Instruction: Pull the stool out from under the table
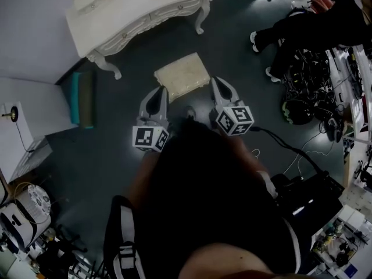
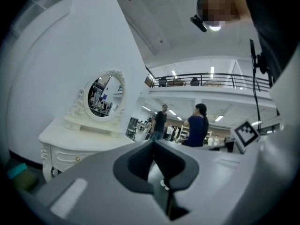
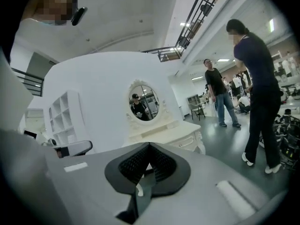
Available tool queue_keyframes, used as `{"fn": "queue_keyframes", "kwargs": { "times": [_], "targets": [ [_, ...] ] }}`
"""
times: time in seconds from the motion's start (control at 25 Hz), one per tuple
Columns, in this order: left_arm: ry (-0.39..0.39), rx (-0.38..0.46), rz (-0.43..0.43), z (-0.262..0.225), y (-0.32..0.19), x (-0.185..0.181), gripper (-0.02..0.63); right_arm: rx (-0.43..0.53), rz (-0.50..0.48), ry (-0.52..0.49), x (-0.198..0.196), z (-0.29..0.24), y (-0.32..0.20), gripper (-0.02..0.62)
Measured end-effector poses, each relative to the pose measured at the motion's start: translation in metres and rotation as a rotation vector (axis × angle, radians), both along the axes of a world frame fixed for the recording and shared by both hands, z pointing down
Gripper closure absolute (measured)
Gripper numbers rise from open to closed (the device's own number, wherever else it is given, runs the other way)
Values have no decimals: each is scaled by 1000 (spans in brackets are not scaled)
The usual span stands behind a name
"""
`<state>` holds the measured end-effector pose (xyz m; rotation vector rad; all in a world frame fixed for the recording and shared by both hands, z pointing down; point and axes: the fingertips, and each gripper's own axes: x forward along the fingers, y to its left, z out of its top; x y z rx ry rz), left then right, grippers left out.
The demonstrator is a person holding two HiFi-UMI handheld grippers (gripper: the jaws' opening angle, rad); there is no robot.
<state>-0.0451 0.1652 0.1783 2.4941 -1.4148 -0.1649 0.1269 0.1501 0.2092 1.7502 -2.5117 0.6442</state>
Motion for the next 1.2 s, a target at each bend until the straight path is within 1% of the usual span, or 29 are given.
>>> {"fn": "queue_keyframes", "kwargs": {
  "times": [0.12,0.36,0.76,1.0,1.2],
  "targets": [
    [-6,-17,-1,5,0,4,598,4,-26,1,-5,-1,5,597],
    [-7,-13,5,3,4,8,598,17,-77,12,-16,-3,6,598],
    [8,-26,4,6,7,2,598,21,-96,20,-25,-5,7,597],
    [19,-29,5,8,8,-1,598,27,-91,20,-26,-7,5,597],
    [11,-26,9,6,14,-1,598,28,-96,18,-26,-8,12,597]
  ]
}}
